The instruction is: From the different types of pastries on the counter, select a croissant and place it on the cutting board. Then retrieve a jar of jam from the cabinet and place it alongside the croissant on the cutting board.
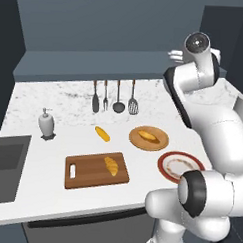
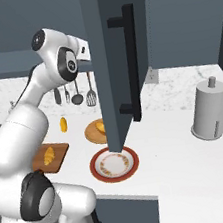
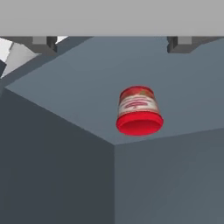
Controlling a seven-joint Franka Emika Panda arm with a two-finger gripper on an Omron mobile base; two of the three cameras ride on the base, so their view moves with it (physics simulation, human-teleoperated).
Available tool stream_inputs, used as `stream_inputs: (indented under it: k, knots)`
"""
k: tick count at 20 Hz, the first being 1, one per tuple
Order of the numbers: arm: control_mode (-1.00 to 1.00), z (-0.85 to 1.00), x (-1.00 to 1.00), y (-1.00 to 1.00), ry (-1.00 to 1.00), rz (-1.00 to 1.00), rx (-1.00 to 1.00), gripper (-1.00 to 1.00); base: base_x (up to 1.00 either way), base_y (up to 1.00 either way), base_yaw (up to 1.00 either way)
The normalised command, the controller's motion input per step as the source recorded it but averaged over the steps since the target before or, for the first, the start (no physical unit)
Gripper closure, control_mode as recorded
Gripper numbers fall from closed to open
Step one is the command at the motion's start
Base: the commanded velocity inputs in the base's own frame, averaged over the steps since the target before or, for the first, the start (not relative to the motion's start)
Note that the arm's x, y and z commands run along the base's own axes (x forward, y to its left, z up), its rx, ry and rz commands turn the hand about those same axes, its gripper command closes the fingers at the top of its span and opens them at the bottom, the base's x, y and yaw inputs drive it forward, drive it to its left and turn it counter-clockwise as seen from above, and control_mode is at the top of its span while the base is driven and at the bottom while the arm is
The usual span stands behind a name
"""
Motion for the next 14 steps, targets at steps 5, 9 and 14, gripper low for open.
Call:
stream_inputs:
  k: [5, 9, 14]
  knots:
    - [-1.0, -0.06, 0.49, 0.0, 0.05, 0.0, 0.02, -1.0, 0.0, 0.0, 0.0]
    - [-1.0, 0.0, 0.74, 0.0, 0.06, 0.0, 0.0, -1.0, 0.0, 0.0, 0.0]
    - [-1.0, -0.04, 0.49, 0.0, 0.02, 0.0, 0.0, -1.0, 0.0, 0.0, 0.0]
